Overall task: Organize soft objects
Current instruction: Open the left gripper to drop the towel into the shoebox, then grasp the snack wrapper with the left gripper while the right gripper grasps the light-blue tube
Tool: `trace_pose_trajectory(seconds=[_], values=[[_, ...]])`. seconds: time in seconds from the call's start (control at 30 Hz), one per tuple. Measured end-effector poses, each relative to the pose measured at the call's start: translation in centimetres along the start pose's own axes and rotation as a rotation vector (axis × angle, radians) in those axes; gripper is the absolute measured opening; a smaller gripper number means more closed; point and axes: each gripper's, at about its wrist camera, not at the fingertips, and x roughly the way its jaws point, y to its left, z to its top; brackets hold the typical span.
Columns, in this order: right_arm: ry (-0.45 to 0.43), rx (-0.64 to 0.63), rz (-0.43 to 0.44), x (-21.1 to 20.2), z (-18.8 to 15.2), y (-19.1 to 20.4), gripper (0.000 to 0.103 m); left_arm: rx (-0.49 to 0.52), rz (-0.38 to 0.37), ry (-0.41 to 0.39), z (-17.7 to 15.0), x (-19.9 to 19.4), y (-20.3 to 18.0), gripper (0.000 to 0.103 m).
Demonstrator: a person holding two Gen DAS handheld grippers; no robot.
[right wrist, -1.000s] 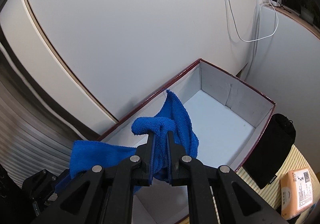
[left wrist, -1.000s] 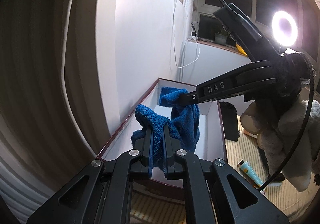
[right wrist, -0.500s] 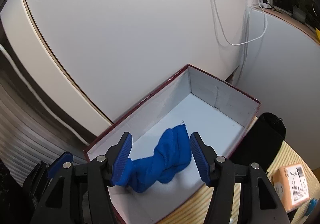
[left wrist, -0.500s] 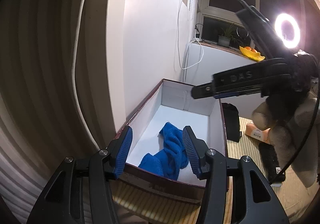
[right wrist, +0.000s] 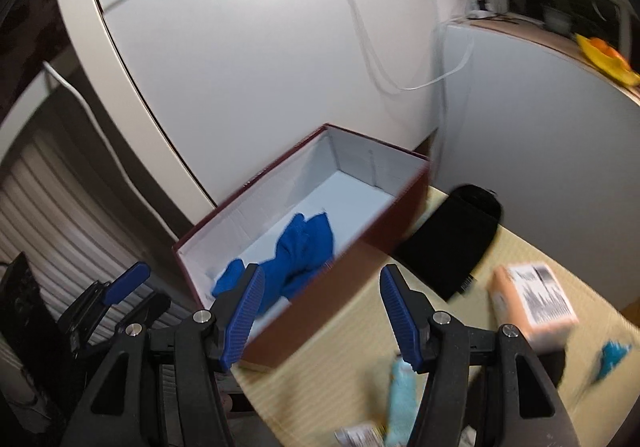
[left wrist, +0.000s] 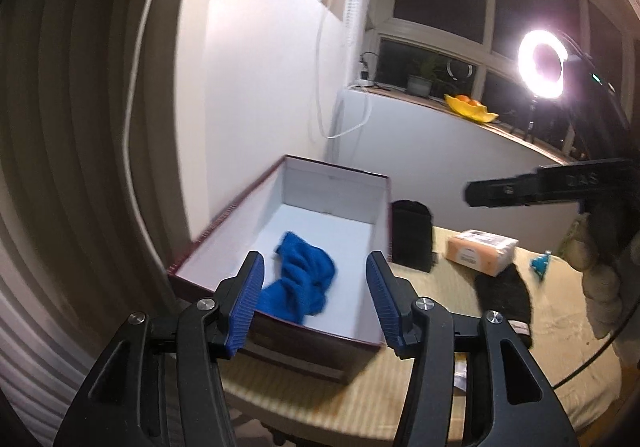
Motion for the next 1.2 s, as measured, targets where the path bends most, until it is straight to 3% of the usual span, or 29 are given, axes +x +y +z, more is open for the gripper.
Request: trace_pose_trajectory(seconds=[0.23, 0.47, 0.73, 1.1, 1.2], values=[[-0.042, 0.111, -0.050, -5.6, -6.0, -5.1, 0.056, 0.007, -0.099, 0.036, -1.4, -0.2, -3.1, 0.057], [0.005, 0.147, -0.089, -6.4, -10.2, -8.1, 0.056, 0.028, -0.188, 0.140, -5.0, 1.4, -6.6, 0.057], [0.043, 0.149, -0.068, -4.5, -11.6, -8.4, 0.056, 0.066, -0.237, 0.242, -8.2, 2.7, -9.1, 0.057], [0.067, 0.168, -0.024, -2.6, -11.6, -9.4, 0.056, 0.104, -0.256, 0.300, -9.0, 4.2, -10.9, 0.062], [0.092, 0.191, 0.024, -1.9, -11.6, -10.1, 0.056, 0.113, -0.279, 0.320, -9.4, 4.5, -11.3, 0.063]])
